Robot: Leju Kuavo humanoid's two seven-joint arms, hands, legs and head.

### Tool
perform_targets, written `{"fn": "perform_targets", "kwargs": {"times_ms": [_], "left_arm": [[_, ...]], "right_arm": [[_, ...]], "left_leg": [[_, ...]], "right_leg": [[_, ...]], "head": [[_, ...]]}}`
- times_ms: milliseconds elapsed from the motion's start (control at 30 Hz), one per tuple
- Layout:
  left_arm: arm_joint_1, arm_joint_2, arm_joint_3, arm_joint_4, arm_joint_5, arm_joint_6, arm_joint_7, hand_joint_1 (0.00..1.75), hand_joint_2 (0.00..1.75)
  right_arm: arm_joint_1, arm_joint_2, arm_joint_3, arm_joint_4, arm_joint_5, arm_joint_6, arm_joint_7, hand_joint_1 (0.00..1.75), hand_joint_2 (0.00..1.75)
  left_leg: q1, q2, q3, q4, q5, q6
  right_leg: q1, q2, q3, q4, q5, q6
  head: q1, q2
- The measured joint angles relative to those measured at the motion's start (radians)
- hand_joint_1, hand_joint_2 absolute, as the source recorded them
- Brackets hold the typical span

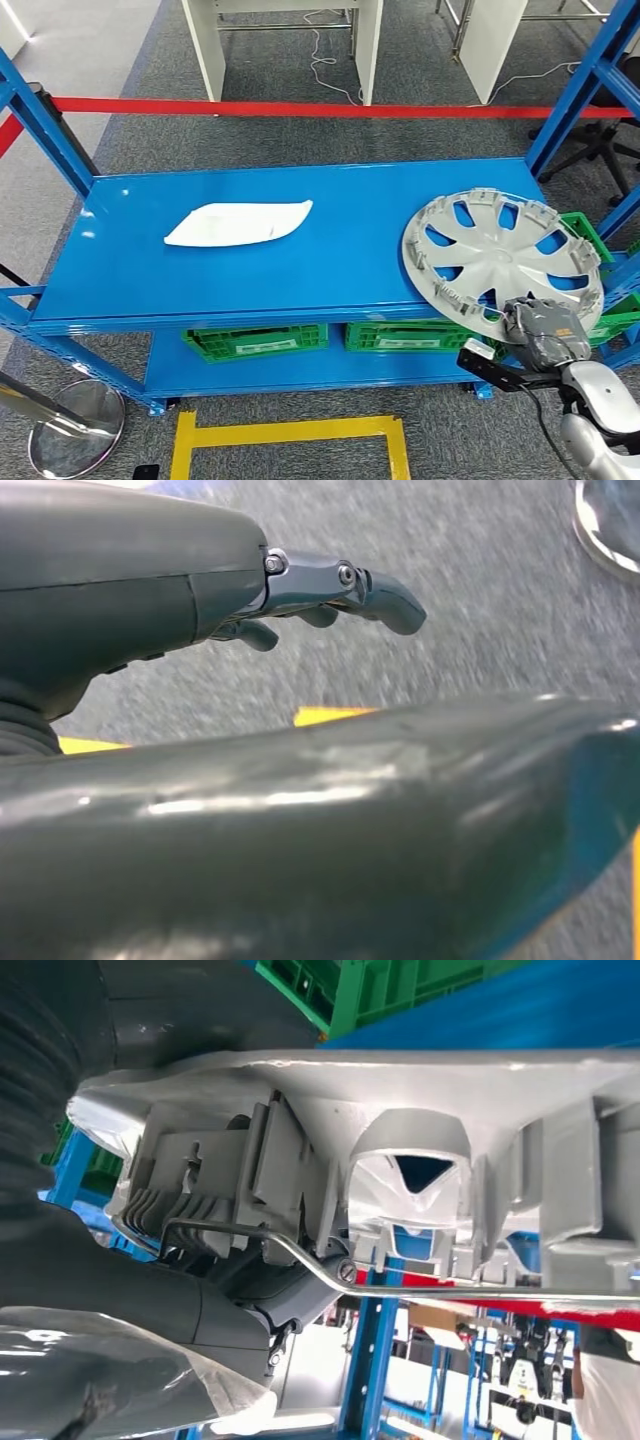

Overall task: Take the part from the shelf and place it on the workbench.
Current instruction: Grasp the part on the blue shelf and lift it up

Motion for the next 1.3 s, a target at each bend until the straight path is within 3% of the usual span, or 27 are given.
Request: {"fn": "perform_targets", "kwargs": {"times_ms": [233, 533, 667, 1300], "left_arm": [[0.000, 0.001, 0.001, 0.000, 0.011, -0.091, -0.060, 0.00, 0.00], [-0.002, 0.008, 0.004, 0.000, 0.012, -0.109, -0.074, 0.00, 0.00], [-0.003, 0.010, 0.005, 0.000, 0.007, -0.145, -0.087, 0.00, 1.75], [-0.009, 0.016, 0.005, 0.000, 0.017, -0.244, -0.138, 0.00, 1.75]], "right_arm": [[0.034, 0.020, -0.021, -0.026, 0.031, -0.061, -0.006, 1.75, 1.75], [0.058, 0.054, -0.047, -0.067, 0.050, -0.116, -0.032, 1.75, 1.75], [0.061, 0.064, -0.060, -0.091, 0.059, -0.130, -0.042, 1.75, 1.75], [0.081, 0.080, -0.069, -0.112, 0.068, -0.149, -0.071, 1.75, 1.75]], "left_leg": [[0.000, 0.000, 0.000, 0.000, 0.000, 0.000], [0.000, 0.000, 0.000, 0.000, 0.000, 0.000], [0.000, 0.000, 0.000, 0.000, 0.000, 0.000], [0.000, 0.000, -0.001, 0.000, 0.000, 0.000]], "right_leg": [[0.000, 0.000, 0.000, 0.000, 0.000, 0.000], [0.000, 0.000, -0.001, 0.000, 0.000, 0.000], [0.000, 0.000, -0.001, 0.000, 0.000, 0.000], [0.000, 0.000, -0.001, 0.000, 0.000, 0.000]], "head": [[0.000, 0.000], [0.000, 0.000], [0.000, 0.000], [0.000, 0.000]]}}
